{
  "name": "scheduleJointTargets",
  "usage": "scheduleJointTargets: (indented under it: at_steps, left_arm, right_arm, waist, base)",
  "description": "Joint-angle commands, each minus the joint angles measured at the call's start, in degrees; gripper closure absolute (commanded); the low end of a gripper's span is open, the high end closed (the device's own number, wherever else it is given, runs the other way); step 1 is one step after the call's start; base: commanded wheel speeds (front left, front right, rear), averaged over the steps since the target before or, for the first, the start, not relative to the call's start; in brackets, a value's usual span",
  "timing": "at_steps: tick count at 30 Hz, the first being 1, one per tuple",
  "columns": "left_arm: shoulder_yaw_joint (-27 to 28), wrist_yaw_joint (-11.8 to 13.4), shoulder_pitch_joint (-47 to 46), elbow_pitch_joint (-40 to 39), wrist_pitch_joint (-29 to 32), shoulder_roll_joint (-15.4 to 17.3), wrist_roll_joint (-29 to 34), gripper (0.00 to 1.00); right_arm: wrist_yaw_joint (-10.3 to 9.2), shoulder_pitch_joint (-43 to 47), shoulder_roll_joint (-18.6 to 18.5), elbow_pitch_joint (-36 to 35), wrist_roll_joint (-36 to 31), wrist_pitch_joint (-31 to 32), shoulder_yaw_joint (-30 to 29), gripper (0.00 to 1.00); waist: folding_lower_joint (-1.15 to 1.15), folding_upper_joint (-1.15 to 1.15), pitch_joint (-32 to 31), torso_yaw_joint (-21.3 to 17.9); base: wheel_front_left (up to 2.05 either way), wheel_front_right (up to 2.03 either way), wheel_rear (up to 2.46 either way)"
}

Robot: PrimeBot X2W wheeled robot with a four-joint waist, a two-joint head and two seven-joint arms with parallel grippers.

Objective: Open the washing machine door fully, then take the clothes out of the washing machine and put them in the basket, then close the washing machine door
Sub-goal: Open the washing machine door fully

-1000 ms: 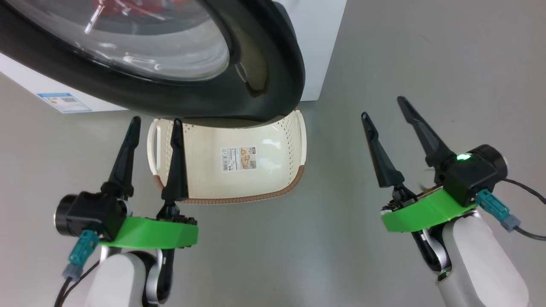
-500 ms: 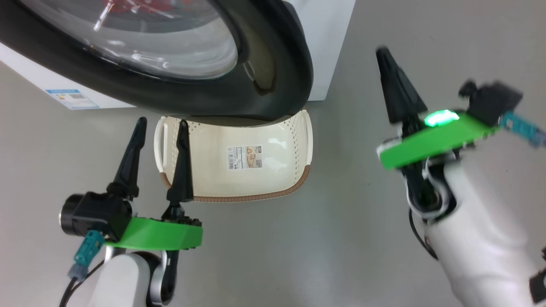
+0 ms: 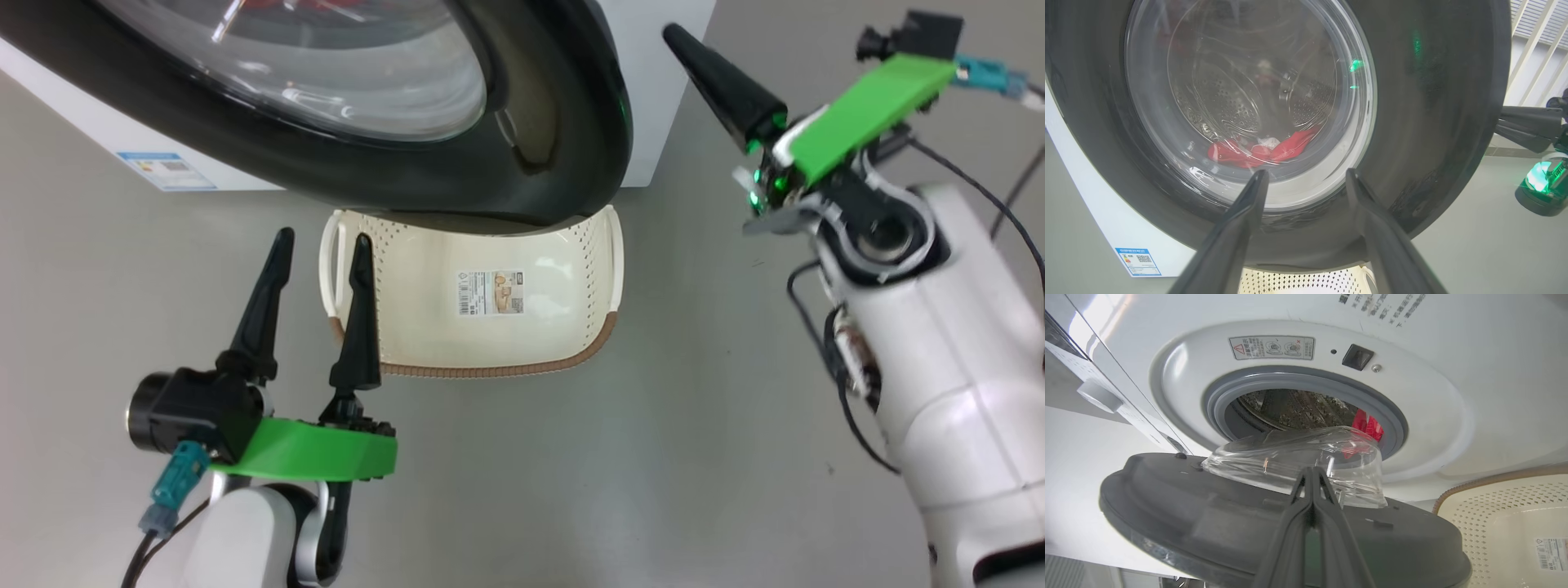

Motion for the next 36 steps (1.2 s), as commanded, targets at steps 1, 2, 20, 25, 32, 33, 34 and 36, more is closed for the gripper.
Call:
scheduleJointTargets:
  at_steps: [1,2,20,25,32,33,34,36]
  left_arm:
    - [1.6,0.0,0.2,-1.2,-0.4,1.0,0.0,0.00]
    - [1.6,0.0,0.1,-1.2,-0.4,1.0,-0.1,0.00]
    - [0.7,0.4,0.0,-0.5,-0.4,1.0,0.5,0.00]
    - [0.7,0.7,0.1,-0.5,-0.4,1.0,0.6,0.00]
    - [1.1,1.4,1.0,-0.6,-0.4,1.0,0.5,0.00]
    - [1.2,1.5,1.2,-0.6,-0.4,1.0,0.5,0.00]
    - [1.3,1.7,1.5,-0.6,-0.4,1.0,0.3,0.00]
    - [1.5,2.0,2.1,-0.7,-0.4,1.0,0.2,0.00]
  right_arm:
    - [0.21,-2.6,0.8,-0.2,2.7,2.5,-0.1,1.00]
    - [0.21,-3.6,0.8,0.7,4.0,4.2,-0.3,1.00]
    - [0.21,-10.0,0.6,8.5,10.9,21.8,2.4,1.00]
    - [0.21,-8.6,0.7,7.4,11.1,22.4,2.9,1.00]
    - [0.21,-5.2,0.7,5.1,10.4,23.6,4.0,1.00]
    - [0.21,-4.6,0.6,4.8,10.3,23.5,4.0,1.00]
    - [0.21,-4.1,0.6,4.5,10.2,23.4,3.9,1.00]
    - [0.21,-2.9,0.6,4.0,10.3,23.5,3.8,1.00]
  waist:
    - [0.00,0.00,0.3,0.3]
    - [0.00,0.00,0.3,0.5]
    - [0.00,0.00,0.0,2.5]
    - [0.00,0.00,-0.9,2.7]
    - [0.00,0.00,-2.4,3.4]
    - [0.00,0.00,-2.7,3.6]
    - [0.00,0.00,-3.1,3.8]
    - [0.00,0.00,-3.7,4.1]
  base:
    - [0.00,0.00,0.00]
    - [0.00,0.00,0.00]
    - [0.00,0.00,0.00]
    - [0.00,0.00,0.00]
    - [0.00,0.00,0.00]
    - [0.00,0.00,0.00]
    - [0.00,0.00,0.00]
    - [0.00,0.00,0.00]
